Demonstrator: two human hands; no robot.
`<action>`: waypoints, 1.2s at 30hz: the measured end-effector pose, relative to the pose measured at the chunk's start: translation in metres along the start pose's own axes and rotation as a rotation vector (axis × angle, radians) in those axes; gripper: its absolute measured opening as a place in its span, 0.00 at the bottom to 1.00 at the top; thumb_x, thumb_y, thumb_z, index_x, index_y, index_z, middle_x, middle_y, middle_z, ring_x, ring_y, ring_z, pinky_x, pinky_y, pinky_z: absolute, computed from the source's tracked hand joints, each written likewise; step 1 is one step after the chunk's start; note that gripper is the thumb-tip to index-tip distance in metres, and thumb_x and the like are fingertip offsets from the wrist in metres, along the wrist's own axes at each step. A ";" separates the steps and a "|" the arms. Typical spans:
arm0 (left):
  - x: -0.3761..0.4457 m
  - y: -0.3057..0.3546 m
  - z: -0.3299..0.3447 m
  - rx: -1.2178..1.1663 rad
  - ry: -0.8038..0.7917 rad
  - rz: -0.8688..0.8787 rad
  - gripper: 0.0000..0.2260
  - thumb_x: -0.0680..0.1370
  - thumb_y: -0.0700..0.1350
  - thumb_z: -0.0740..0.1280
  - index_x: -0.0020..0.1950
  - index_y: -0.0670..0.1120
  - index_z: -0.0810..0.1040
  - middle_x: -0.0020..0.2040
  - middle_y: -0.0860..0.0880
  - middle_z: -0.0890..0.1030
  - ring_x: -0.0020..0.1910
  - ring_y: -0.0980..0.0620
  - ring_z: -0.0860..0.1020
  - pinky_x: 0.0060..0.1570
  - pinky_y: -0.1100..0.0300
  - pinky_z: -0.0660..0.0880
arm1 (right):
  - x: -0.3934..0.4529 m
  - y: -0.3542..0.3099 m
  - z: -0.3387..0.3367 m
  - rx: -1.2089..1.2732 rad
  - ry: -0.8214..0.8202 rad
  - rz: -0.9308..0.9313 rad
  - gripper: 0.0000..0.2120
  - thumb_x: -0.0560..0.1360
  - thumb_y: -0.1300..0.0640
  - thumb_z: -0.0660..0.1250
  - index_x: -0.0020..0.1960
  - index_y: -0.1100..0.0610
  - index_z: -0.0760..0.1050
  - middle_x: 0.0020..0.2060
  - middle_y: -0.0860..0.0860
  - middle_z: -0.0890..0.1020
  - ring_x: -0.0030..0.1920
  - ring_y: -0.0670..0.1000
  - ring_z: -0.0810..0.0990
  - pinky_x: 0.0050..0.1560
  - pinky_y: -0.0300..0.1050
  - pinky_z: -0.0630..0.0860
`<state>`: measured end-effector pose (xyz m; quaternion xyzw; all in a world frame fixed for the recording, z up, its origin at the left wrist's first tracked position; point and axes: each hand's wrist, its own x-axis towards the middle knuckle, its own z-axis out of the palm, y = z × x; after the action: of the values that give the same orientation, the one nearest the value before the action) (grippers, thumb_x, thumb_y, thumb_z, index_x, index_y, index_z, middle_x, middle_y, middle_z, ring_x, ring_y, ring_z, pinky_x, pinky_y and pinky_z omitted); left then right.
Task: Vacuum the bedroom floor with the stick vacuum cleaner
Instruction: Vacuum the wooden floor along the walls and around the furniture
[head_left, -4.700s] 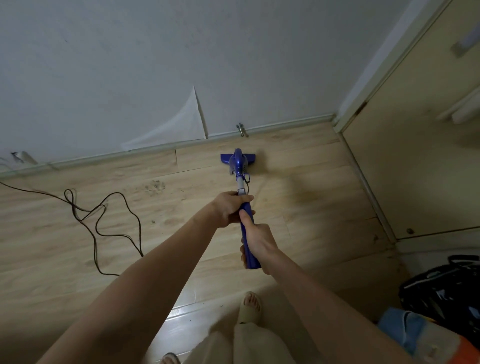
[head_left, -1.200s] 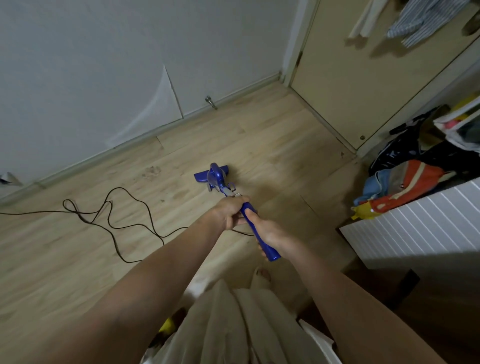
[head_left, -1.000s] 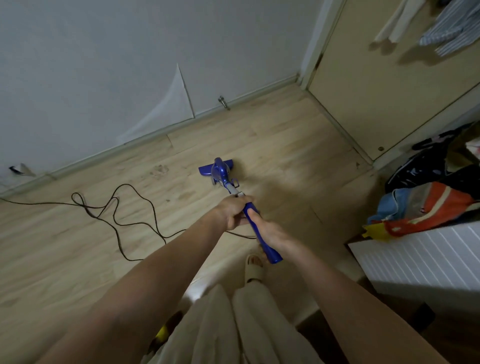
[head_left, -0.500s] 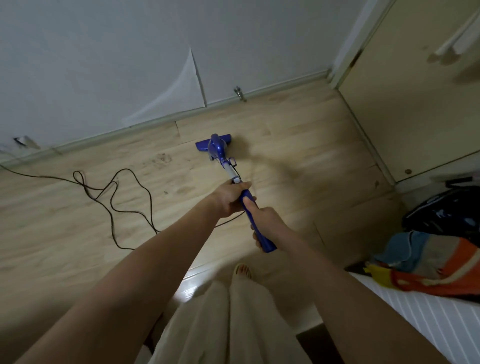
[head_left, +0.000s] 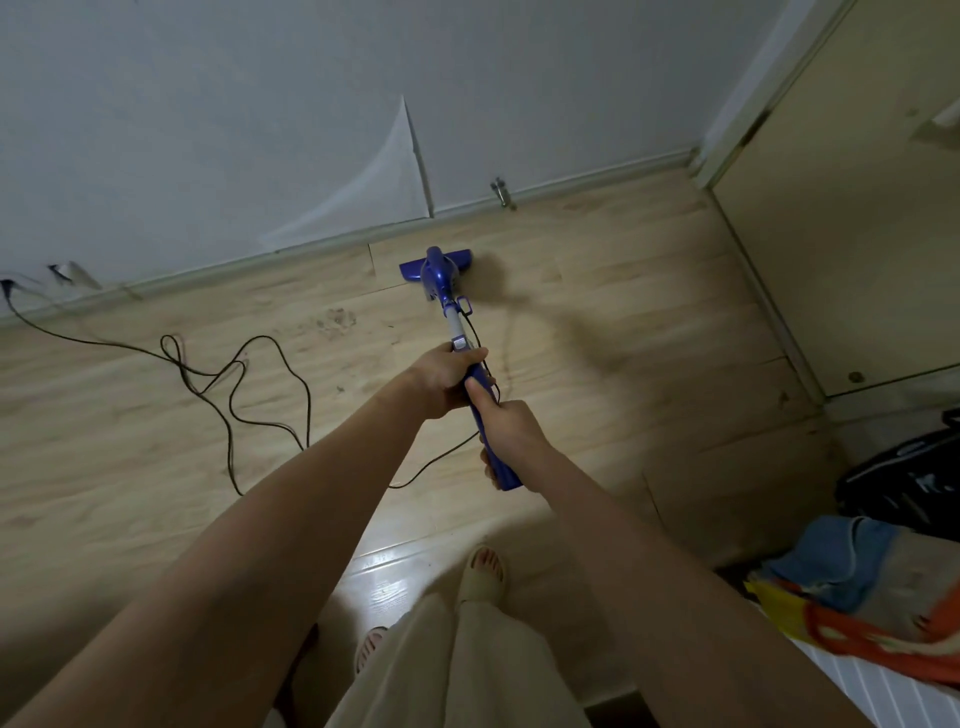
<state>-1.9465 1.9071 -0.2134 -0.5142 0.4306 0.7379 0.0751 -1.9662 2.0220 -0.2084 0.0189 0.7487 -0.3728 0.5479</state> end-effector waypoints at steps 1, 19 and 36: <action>-0.001 0.002 -0.002 -0.001 0.015 0.003 0.03 0.80 0.40 0.63 0.53 0.43 0.71 0.41 0.44 0.74 0.38 0.48 0.76 0.44 0.52 0.77 | -0.002 -0.004 0.002 0.001 -0.006 0.005 0.27 0.77 0.35 0.58 0.44 0.60 0.68 0.31 0.55 0.72 0.25 0.52 0.70 0.23 0.38 0.69; -0.128 -0.064 -0.074 0.003 0.079 0.003 0.03 0.79 0.36 0.64 0.46 0.42 0.72 0.38 0.42 0.75 0.34 0.49 0.76 0.36 0.55 0.77 | -0.136 0.036 0.099 0.046 0.008 0.088 0.27 0.78 0.35 0.57 0.50 0.61 0.70 0.29 0.55 0.74 0.22 0.50 0.72 0.22 0.37 0.71; -0.232 -0.167 -0.124 -0.130 -0.043 -0.074 0.08 0.80 0.37 0.62 0.41 0.44 0.68 0.36 0.45 0.70 0.34 0.49 0.72 0.32 0.56 0.75 | -0.260 0.118 0.149 -0.052 -0.081 0.058 0.28 0.78 0.34 0.57 0.43 0.61 0.71 0.25 0.53 0.73 0.21 0.49 0.72 0.23 0.40 0.70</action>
<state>-1.6611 1.9985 -0.1276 -0.5177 0.3606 0.7719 0.0778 -1.6905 2.1196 -0.0727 0.0110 0.7343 -0.3378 0.5887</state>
